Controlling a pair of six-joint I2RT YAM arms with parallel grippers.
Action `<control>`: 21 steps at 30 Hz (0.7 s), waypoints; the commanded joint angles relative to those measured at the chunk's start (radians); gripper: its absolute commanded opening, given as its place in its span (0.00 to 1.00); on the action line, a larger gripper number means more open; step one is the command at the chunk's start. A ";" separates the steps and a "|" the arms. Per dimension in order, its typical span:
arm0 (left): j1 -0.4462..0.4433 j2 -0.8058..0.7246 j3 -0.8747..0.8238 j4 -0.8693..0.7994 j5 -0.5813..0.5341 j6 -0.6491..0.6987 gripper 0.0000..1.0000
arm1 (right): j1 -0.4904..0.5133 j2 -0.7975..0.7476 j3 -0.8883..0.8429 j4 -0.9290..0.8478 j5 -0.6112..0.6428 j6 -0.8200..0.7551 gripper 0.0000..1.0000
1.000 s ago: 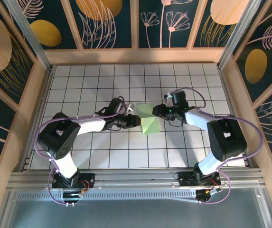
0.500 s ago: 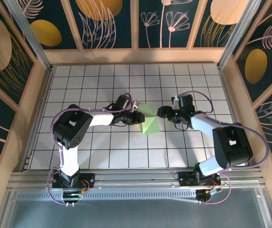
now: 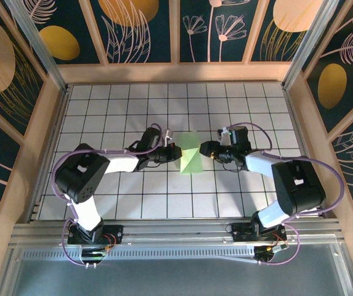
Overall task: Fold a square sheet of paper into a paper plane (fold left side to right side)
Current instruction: Turn over the paper at the center of the table.
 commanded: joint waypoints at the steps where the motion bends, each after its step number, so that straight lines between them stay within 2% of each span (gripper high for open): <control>1: 0.003 -0.034 -0.048 0.169 -0.010 -0.091 0.00 | 0.027 0.045 0.002 0.128 -0.040 0.046 0.62; 12: 0.003 -0.035 -0.073 0.176 -0.023 -0.100 0.00 | 0.080 0.189 0.060 0.283 -0.048 0.101 0.59; 16: 0.003 -0.031 -0.076 0.170 -0.031 -0.099 0.00 | 0.094 0.228 0.074 0.322 -0.054 0.119 0.53; 21: 0.003 -0.022 -0.081 0.161 -0.043 -0.100 0.00 | 0.102 0.272 0.083 0.385 -0.066 0.143 0.39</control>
